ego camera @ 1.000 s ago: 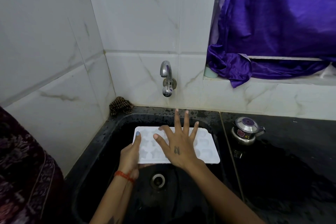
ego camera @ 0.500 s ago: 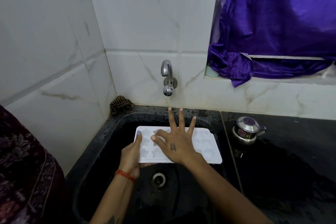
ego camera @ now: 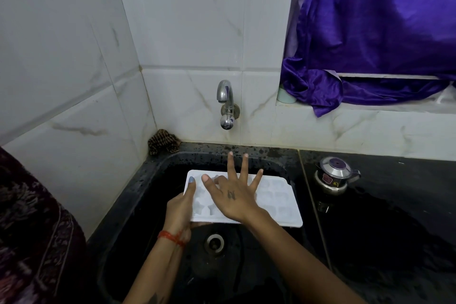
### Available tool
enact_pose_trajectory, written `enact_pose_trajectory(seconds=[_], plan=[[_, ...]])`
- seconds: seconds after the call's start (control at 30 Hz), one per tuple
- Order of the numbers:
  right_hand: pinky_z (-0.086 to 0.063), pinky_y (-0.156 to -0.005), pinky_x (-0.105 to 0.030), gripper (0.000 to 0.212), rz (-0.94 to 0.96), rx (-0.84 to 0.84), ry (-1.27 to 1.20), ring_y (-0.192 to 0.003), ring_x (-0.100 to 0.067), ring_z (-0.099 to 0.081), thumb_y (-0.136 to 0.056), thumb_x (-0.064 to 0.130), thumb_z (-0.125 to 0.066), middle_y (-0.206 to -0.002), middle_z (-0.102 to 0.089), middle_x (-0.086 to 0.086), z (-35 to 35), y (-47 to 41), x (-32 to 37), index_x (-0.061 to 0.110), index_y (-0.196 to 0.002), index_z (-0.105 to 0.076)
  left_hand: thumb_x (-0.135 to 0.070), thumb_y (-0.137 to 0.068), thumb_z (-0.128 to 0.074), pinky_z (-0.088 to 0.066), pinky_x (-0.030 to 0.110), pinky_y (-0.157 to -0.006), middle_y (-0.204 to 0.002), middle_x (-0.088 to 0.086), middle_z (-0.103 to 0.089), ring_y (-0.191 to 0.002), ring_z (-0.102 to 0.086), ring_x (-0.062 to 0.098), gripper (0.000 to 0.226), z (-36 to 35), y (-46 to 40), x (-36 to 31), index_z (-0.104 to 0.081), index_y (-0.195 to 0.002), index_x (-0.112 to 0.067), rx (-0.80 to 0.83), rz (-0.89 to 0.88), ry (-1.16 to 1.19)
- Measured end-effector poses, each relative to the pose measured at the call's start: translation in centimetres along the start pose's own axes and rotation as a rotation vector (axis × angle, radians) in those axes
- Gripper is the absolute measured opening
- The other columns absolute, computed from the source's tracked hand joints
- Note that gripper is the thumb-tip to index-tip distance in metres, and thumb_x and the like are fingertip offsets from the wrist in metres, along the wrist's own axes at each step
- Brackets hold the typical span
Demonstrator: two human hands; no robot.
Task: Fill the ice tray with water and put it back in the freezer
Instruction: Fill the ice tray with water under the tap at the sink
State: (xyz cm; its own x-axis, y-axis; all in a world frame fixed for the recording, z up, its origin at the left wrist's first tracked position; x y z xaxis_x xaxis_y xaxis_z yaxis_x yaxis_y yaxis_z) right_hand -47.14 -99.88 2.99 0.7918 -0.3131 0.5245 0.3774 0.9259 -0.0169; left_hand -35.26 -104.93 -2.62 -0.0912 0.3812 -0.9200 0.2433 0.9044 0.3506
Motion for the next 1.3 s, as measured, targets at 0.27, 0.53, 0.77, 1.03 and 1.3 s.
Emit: enact_pose_trajectory(seconds=[0.27, 0.53, 0.77, 1.03, 1.3], plan=[[0.039, -0.089, -0.057, 0.06, 0.052, -0.015, 0.102, -0.129, -0.026, 0.047, -0.087, 0.072, -0.011, -0.156, 0.022, 0.0, 0.5, -0.1, -0.9, 0.044, -0.118, -0.053, -0.043, -0.086, -0.061, -0.056, 0.039, -0.071, -0.094, 0.015, -0.071, -0.08, -0.067, 0.029, 0.036, 0.2, -0.1, -0.1, -0.068, -0.086, -0.008, -0.001, 0.039, 0.028], [0.035, -0.095, -0.062, 0.062, 0.245, -0.242, 0.46, -0.135, -0.032, 0.038, -0.088, 0.069, -0.009, -0.153, 0.028, 0.002, 1.5, 1.0, 0.9, 0.041, -0.117, -0.057, -0.044, -0.086, -0.06, -0.054, 0.029, -0.046, -0.075, 0.009, -0.074, -0.062, -0.071, 0.022, 0.036, 0.0, 0.1, 0.4, -0.069, -0.084, -0.009, 0.021, 0.038, 0.048], [0.035, -0.095, -0.055, 0.048, 0.221, -0.093, 0.186, -0.13, -0.025, 0.046, -0.095, 0.058, -0.022, -0.154, 0.029, -0.001, 0.2, 0.8, 2.0, 0.036, -0.133, -0.04, -0.049, -0.085, -0.058, -0.055, 0.03, -0.053, -0.078, 0.01, -0.074, -0.065, -0.071, 0.022, 0.041, 0.1, 0.0, 0.4, -0.07, -0.085, -0.009, 0.022, 0.017, 0.035], [0.026, -0.1, -0.065, 0.038, 0.154, 0.093, 0.207, -0.133, -0.033, 0.04, -0.097, 0.046, -0.035, -0.155, 0.026, -0.006, -0.9, -0.5, 2.5, 0.029, -0.126, -0.051, -0.05, -0.086, -0.057, -0.057, 0.034, -0.065, -0.088, 0.015, -0.073, -0.078, -0.07, 0.028, 0.043, 0.0, 0.0, 0.7, -0.071, -0.088, -0.01, 0.028, 0.016, 0.02], [0.036, -0.088, -0.063, 0.045, 0.207, 0.096, 0.338, -0.129, -0.034, 0.045, -0.09, 0.065, -0.029, -0.154, 0.029, -0.005, -0.9, -1.2, 2.1, 0.044, -0.124, -0.05, -0.05, -0.087, -0.055, -0.057, 0.03, -0.052, -0.088, 0.014, -0.073, -0.074, -0.069, 0.026, 0.043, 0.0, 0.2, 0.6, -0.071, -0.087, -0.01, 0.026, 0.023, 0.042]])
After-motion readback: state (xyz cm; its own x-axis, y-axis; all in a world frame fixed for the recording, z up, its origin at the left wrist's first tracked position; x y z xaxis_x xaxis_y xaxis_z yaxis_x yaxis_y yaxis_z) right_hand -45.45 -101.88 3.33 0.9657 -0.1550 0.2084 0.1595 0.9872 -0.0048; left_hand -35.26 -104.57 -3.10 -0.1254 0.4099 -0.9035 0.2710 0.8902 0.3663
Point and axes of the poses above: each hand's wrist, its own y-axis away from the middle knuckle, its own z-axis out of the back of the hand, x = y × z, the point moved 9 cm from there along -y, towards the middle knuckle
